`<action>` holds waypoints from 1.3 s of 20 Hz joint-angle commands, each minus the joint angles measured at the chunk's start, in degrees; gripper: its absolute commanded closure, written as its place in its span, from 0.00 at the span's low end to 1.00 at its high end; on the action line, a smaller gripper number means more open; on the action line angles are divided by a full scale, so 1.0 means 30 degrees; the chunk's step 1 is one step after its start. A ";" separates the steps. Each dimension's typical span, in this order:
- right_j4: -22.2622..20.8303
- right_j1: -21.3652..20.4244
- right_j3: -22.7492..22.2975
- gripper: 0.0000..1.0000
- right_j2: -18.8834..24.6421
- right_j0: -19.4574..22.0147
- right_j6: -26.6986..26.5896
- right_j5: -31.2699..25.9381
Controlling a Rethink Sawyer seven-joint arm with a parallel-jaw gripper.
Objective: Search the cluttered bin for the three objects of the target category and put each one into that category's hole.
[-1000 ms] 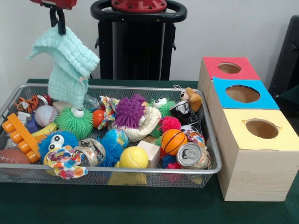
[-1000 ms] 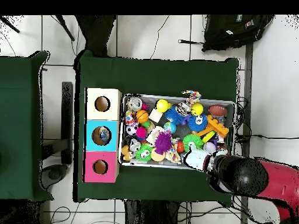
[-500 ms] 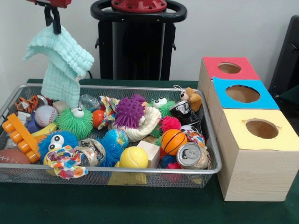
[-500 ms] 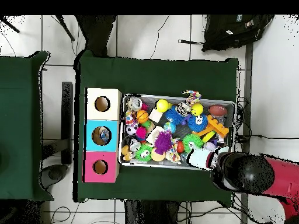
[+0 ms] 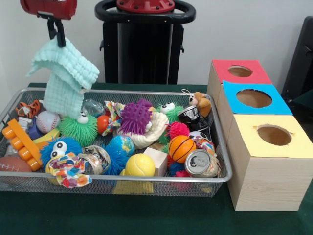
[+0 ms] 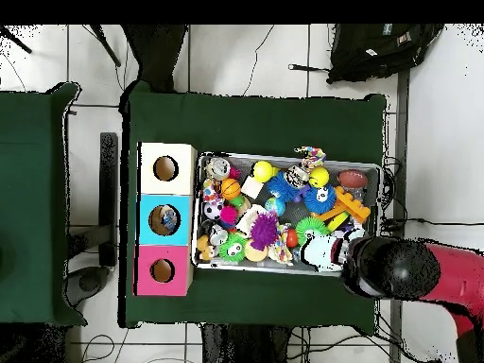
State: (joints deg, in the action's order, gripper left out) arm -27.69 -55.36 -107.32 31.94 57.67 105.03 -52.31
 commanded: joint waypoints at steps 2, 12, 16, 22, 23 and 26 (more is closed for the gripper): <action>-0.1287 0.1639 0.1052 1.00 0.1538 0.0508 -0.5156 0.0270; -0.1709 0.2164 0.2054 1.00 0.2408 0.1332 -0.6046 -0.0781; -0.1865 0.2102 0.2839 1.00 0.2718 0.1466 -0.6615 -0.1462; -0.2398 0.2662 0.4815 1.00 0.2905 0.1317 -0.7667 -0.2387; -0.2516 0.2800 0.5123 1.00 0.2910 0.1272 -0.7830 -0.2447; -0.2650 0.3133 0.5711 1.00 0.2946 0.1178 -0.8057 -0.2679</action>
State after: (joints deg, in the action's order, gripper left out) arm -32.53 -48.79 -97.31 37.38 61.53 101.90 -52.91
